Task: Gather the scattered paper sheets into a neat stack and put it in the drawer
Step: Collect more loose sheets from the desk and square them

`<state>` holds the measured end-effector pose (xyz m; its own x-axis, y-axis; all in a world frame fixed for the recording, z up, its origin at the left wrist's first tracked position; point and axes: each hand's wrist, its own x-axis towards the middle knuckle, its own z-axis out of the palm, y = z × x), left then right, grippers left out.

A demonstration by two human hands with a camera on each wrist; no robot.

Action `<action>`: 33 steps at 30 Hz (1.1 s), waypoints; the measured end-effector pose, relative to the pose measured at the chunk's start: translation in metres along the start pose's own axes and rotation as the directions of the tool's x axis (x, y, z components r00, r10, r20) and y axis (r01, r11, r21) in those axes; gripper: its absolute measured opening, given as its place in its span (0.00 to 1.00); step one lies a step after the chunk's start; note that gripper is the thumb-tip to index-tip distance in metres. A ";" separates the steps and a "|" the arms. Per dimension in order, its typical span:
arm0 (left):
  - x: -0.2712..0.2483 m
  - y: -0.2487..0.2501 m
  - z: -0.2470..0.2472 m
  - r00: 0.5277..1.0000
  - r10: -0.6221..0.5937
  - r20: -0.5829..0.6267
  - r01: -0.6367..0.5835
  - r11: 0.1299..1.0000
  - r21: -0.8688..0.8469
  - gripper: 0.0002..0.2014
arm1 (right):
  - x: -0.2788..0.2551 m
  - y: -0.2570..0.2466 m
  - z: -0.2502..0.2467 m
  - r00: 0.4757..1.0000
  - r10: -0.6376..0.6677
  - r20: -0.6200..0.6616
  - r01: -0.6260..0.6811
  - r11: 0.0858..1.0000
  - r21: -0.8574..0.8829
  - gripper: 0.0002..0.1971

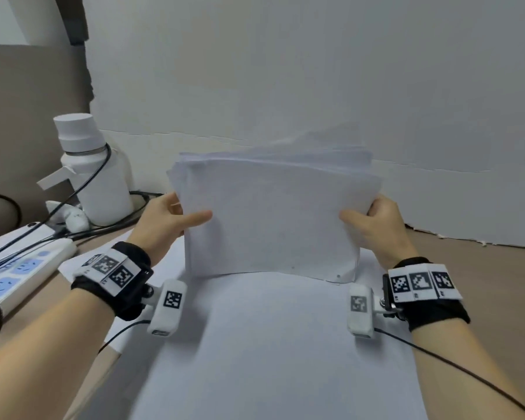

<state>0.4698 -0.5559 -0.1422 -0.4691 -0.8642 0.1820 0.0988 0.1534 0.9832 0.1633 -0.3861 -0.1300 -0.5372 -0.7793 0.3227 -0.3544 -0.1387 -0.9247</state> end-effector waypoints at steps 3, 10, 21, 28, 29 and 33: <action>0.001 0.010 0.012 0.996 0.085 0.007 -0.085 0.996 -0.021 0.25 | 0.002 -0.006 -0.010 1.000 -0.008 0.026 0.006 0.998 0.063 0.16; 0.001 0.022 0.023 0.977 0.213 0.010 -0.213 0.977 0.007 0.26 | 0.002 -0.014 -0.019 0.988 -0.152 0.004 0.151 0.983 0.107 0.44; 0.007 0.016 0.022 0.974 0.218 -0.056 -0.216 0.976 0.032 0.36 | 0.000 -0.022 -0.010 0.918 -0.373 -0.138 0.339 0.916 -0.217 0.29; 0.007 0.000 0.039 0.976 0.151 -0.159 -0.151 0.988 0.013 0.24 | 0.013 0.010 0.003 0.990 0.092 -0.110 -0.066 0.974 0.216 0.25; 0.009 0.003 0.042 0.971 0.146 -0.188 -0.147 0.989 0.011 0.24 | 0.012 0.008 0.005 0.987 0.053 -0.149 -0.026 0.984 0.176 0.20; 0.017 0.021 0.052 0.943 0.224 -0.247 -0.232 0.973 -0.006 0.22 | 0.011 -0.013 0.004 0.950 -0.136 -0.281 0.186 0.969 0.161 0.21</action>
<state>0.4181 -0.5426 -0.1173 -0.2032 -0.8988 0.3884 0.2100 0.3474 0.9139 0.1652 -0.3950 -0.1148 -0.6772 -0.5501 0.4887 -0.3204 -0.3773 -0.8689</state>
